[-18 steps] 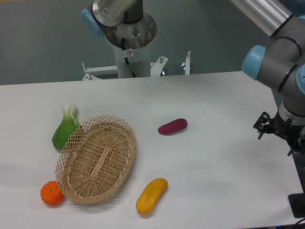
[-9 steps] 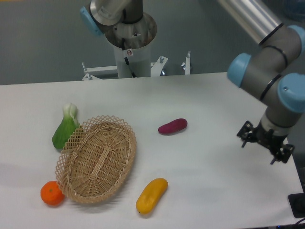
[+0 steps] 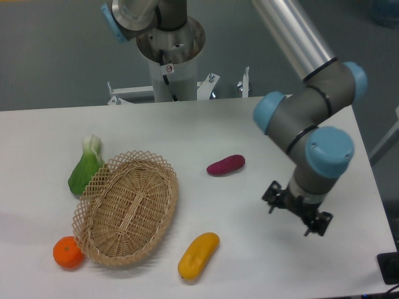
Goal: Pick up the mango from the table
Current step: 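Move the open gripper over the yellow mango and lower it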
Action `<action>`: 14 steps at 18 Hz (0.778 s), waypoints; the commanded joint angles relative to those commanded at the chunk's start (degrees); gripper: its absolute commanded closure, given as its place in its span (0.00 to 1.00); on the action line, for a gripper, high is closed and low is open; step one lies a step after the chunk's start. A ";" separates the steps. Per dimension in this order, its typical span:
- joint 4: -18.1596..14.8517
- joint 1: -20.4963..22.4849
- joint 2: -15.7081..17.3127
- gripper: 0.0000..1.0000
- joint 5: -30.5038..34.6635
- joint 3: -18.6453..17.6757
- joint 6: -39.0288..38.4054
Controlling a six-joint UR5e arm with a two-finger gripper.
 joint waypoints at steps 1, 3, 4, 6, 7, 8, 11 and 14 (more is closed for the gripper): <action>0.70 -0.61 -0.09 0.00 -0.09 -0.35 -0.26; 3.15 -2.02 -0.44 0.00 -0.26 -1.49 -2.54; 4.82 -2.72 -0.53 0.00 -0.35 -2.63 -3.42; 8.25 -4.13 -0.53 0.00 -0.35 -4.48 -4.22; 9.48 -4.75 -0.70 0.00 -0.35 -5.27 -4.74; 10.36 -5.01 -0.70 0.00 -0.35 -5.89 -5.27; 12.21 -6.33 -1.05 0.00 -0.09 -7.12 -6.68; 13.97 -7.56 -1.58 0.00 -0.09 -7.47 -8.69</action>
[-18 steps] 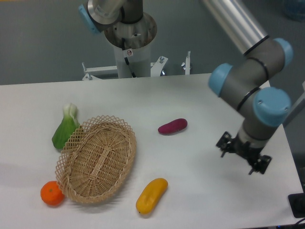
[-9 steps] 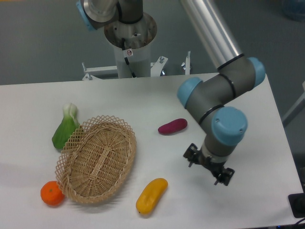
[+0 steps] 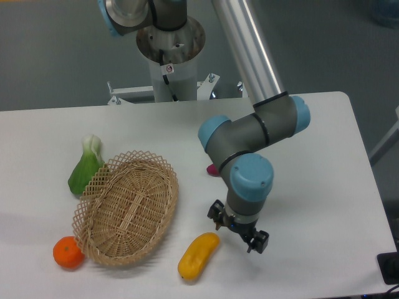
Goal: Pick up the mango from the table
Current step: 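Move the open gripper over the yellow mango and lower it, then close the gripper around the yellow mango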
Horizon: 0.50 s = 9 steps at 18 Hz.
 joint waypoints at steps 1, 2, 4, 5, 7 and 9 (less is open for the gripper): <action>0.00 -0.26 0.00 0.00 0.00 -0.35 -0.88; 0.18 -0.79 -0.09 0.00 0.00 -0.79 -1.32; 0.44 -1.06 0.00 0.00 0.09 -1.49 -1.41; 0.53 -1.23 0.00 0.00 0.09 -1.76 -1.50; 0.53 -2.37 0.00 0.00 0.17 -2.20 -1.50; 0.53 -2.46 0.00 0.00 0.18 -2.46 -1.50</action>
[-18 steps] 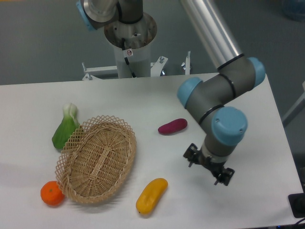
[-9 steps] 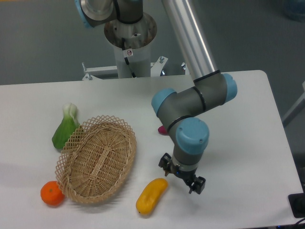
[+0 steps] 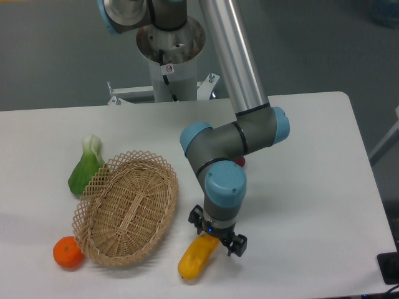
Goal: Pick up the mango from the table
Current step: 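Close the gripper around the yellow mango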
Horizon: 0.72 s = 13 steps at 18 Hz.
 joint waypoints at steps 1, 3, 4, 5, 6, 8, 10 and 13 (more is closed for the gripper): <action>0.09 -0.09 0.00 0.00 0.00 0.00 0.00; 0.18 -0.09 -0.09 0.18 0.00 -0.09 0.09; 0.09 0.00 0.00 0.41 0.17 -0.09 0.09; 0.00 -0.09 0.00 0.58 0.70 -0.09 0.09; 0.09 -0.09 0.00 0.72 1.57 -0.09 0.09; 0.09 -0.09 0.17 0.75 3.51 -0.09 0.00; -0.09 0.00 0.88 0.75 3.52 0.09 0.70; -0.18 0.00 1.05 0.75 3.60 0.44 0.79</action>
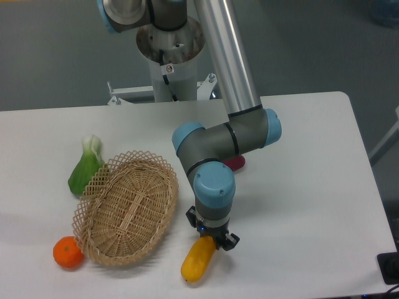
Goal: Pick up the mango from the table
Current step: 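Close the gripper around the yellow mango, then lift the held mango up and back toward the arm's start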
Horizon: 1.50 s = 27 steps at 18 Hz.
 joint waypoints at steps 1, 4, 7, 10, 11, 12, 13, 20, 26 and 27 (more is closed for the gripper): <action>0.00 0.00 0.00 0.76 0.09 0.00 -0.09; -0.17 0.17 0.53 0.76 0.09 0.44 0.09; -0.35 2.36 2.54 0.76 -0.26 1.40 0.09; -1.05 4.30 3.25 0.76 -0.26 3.60 -0.35; -1.23 5.09 3.34 0.76 -0.26 4.13 -0.35; -2.10 5.71 3.43 0.76 -0.18 5.00 0.00; -3.85 6.58 3.60 0.76 0.00 6.14 0.17; -14.41 13.09 3.26 0.75 0.17 13.18 9.75; -16.61 17.48 2.46 0.73 -0.17 15.90 14.85; -17.22 17.66 2.29 0.73 -0.18 16.26 15.20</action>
